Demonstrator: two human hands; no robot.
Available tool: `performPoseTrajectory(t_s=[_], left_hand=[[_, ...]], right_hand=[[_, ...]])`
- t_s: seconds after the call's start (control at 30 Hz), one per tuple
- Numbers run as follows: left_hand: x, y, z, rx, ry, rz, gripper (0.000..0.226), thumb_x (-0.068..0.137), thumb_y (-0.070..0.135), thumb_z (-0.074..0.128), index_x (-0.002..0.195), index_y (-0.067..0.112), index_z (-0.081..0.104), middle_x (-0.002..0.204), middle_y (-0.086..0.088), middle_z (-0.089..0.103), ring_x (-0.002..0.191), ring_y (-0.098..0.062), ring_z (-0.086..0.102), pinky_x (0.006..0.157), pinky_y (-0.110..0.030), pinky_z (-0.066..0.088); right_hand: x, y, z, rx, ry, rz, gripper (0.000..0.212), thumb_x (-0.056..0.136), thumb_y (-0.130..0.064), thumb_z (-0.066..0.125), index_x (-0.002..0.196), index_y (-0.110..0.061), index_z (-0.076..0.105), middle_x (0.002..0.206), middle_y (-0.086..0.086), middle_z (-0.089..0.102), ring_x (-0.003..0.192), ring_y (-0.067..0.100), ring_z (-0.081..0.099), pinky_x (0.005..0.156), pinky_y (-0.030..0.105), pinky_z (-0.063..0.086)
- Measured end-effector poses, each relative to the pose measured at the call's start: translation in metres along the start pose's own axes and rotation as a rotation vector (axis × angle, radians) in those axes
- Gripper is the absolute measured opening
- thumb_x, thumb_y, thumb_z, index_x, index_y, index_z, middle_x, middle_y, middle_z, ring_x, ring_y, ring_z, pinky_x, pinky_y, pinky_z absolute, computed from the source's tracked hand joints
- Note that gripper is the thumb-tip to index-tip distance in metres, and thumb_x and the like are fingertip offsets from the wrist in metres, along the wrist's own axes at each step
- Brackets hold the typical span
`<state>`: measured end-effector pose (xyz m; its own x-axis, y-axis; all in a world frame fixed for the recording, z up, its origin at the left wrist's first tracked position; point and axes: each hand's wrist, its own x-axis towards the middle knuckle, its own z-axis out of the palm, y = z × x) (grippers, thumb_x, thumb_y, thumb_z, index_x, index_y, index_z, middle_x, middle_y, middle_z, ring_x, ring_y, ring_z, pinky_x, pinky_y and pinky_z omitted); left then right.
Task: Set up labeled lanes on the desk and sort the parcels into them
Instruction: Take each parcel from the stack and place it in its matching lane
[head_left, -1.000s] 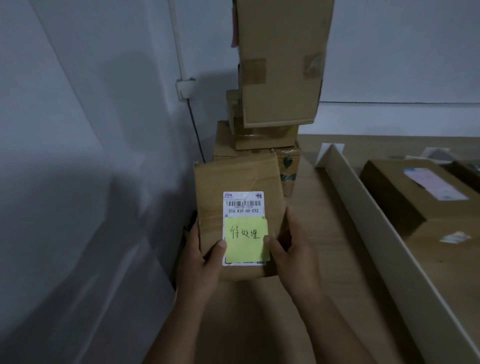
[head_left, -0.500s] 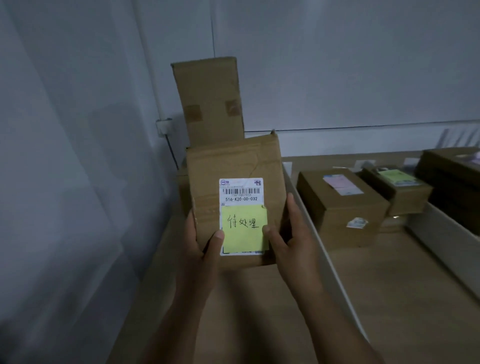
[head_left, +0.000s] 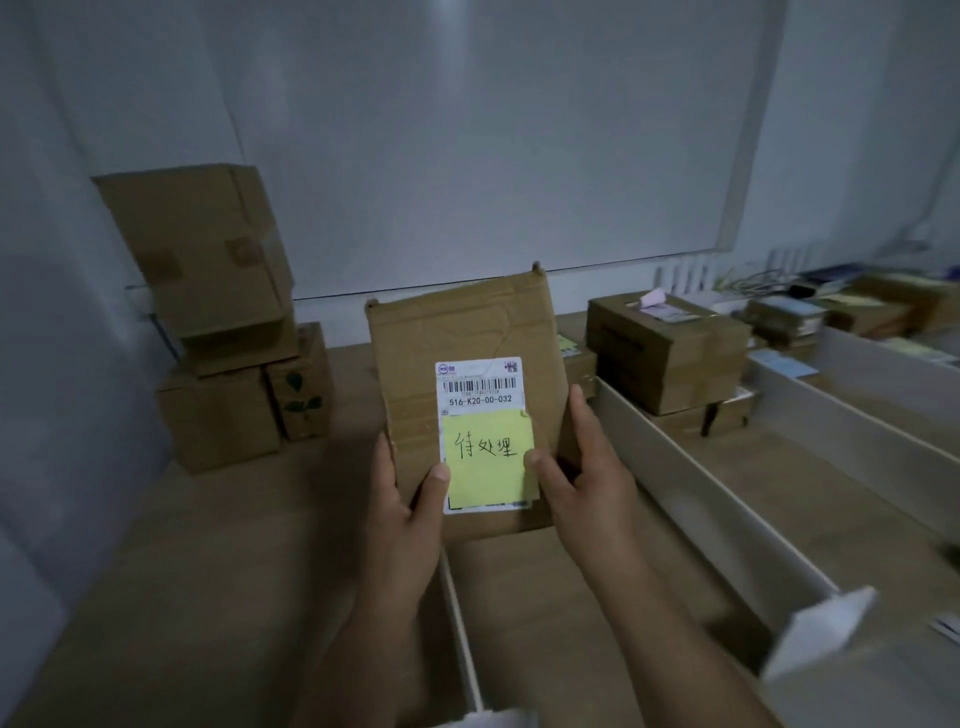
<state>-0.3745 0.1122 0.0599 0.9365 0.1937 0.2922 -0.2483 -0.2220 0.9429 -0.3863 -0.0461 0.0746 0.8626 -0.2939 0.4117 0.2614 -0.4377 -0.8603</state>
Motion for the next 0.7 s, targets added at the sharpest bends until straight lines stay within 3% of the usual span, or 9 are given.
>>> performPoseTrajectory(t_s=[0.1,0.2,0.3,0.37,0.7], left_hand=[[-0.010,0.002,0.026,-0.013,-0.046,-0.014,0.058,0.091,0.028,0.057,0.143,0.034,0.032,0.125,0.010,0.059,0.106,-0.008,0.059,0.084,-0.025,0.049],[-0.011,0.000,0.046,0.003,-0.066,-0.017,0.058,0.090,0.030,0.058,0.142,0.034,0.033,0.125,0.010,0.059,0.107,-0.008,0.059,0.085,-0.024,0.051],[-0.003,-0.008,0.063,0.027,-0.070,-0.038,0.063,0.088,0.038,0.059,0.143,0.037,0.029,0.131,0.010,0.056,0.113,-0.012,0.057,0.096,-0.039,0.049],[0.003,-0.016,0.075,0.035,-0.075,-0.051,0.064,0.086,0.043,0.058,0.142,0.038,0.029,0.132,0.009,0.055,0.116,-0.014,0.056,0.098,-0.042,0.048],[0.036,-0.056,0.134,0.070,-0.143,-0.150,0.063,0.088,0.040,0.056,0.144,0.035,0.028,0.132,0.012,0.054,0.116,-0.011,0.054,0.096,-0.039,0.049]], right_hand=[[0.000,0.013,-0.026,-0.023,0.010,0.002,0.074,0.090,-0.016,0.063,0.150,-0.031,0.021,0.149,-0.008,0.038,0.129,0.003,0.037,0.101,0.022,0.038],[0.004,0.026,-0.043,-0.037,-0.002,0.018,0.075,0.090,-0.017,0.062,0.151,-0.032,0.022,0.150,-0.011,0.038,0.134,0.006,0.037,0.107,0.029,0.039],[0.013,0.042,-0.049,-0.027,0.014,0.039,0.075,0.089,-0.018,0.063,0.150,-0.034,0.023,0.148,-0.011,0.040,0.134,0.006,0.039,0.107,0.035,0.042],[0.020,0.053,-0.049,-0.018,0.016,0.065,0.074,0.089,-0.018,0.062,0.150,-0.034,0.023,0.148,-0.011,0.040,0.133,0.006,0.040,0.106,0.037,0.043],[0.066,0.115,-0.050,-0.108,-0.025,0.176,0.075,0.089,-0.023,0.061,0.148,-0.043,0.019,0.146,-0.015,0.041,0.131,0.007,0.044,0.099,0.042,0.049]])
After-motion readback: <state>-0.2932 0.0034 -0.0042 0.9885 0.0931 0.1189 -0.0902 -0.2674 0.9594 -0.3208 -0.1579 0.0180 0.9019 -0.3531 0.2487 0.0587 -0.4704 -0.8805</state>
